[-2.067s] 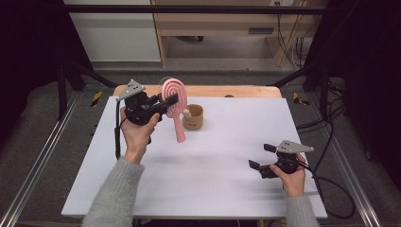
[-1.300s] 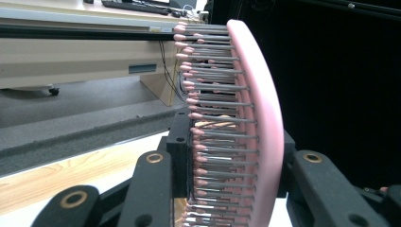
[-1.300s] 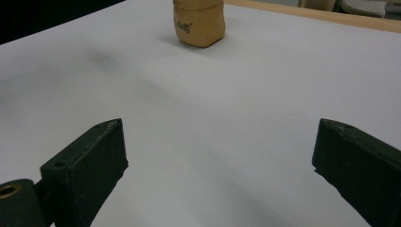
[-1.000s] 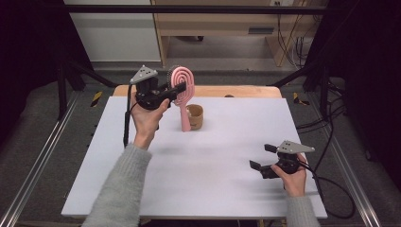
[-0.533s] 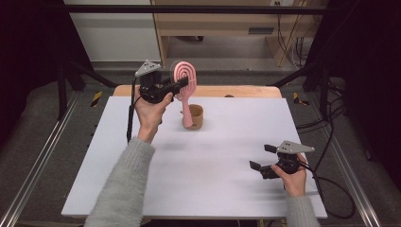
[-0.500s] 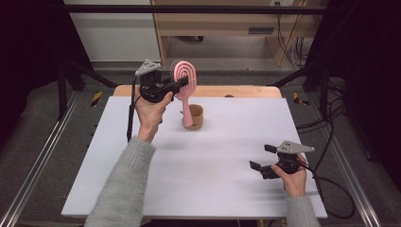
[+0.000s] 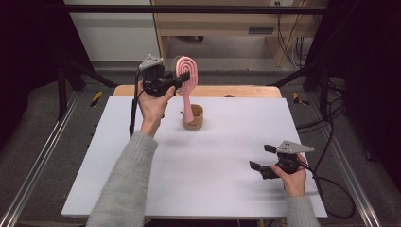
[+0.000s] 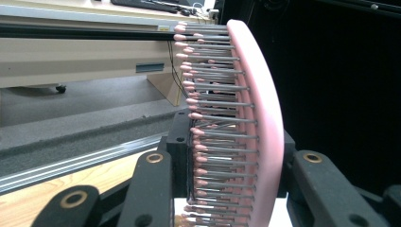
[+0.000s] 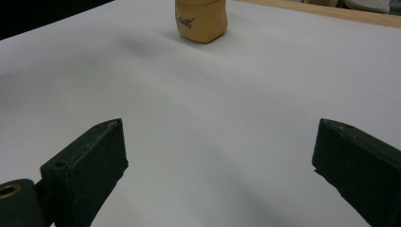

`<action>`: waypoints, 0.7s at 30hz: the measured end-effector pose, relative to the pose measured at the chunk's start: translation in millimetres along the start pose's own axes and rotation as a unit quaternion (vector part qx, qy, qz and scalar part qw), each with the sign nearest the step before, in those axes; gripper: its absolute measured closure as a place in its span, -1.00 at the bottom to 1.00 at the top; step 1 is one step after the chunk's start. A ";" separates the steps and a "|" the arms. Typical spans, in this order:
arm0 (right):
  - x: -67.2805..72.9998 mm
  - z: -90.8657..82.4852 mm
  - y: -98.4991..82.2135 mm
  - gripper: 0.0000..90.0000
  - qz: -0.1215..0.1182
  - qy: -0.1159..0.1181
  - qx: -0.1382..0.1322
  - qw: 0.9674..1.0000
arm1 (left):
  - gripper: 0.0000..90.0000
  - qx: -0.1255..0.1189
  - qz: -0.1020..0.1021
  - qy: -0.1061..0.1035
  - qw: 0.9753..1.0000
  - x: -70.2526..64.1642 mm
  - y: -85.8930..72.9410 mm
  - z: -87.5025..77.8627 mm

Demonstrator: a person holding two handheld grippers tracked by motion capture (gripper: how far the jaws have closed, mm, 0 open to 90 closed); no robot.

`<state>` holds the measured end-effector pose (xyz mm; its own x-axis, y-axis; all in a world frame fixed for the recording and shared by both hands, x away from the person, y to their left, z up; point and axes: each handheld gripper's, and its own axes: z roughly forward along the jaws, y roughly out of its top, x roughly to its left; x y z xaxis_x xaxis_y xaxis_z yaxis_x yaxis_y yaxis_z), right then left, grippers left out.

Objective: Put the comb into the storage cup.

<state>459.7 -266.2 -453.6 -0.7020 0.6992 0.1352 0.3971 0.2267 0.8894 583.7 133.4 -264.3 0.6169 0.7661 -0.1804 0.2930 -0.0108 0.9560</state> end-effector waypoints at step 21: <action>-0.5 -0.2 -0.5 -0.90 -0.002 0.000 -0.001 1.000 | 0.41 0.000 -0.003 0.013 1.000 6.3 2.8 31.3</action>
<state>459.7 -266.8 -454.1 -0.7035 0.6983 0.1320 0.3937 0.2283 0.8904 611.2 118.1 -270.0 0.5960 0.7827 -0.1795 0.2960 -0.0063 0.9552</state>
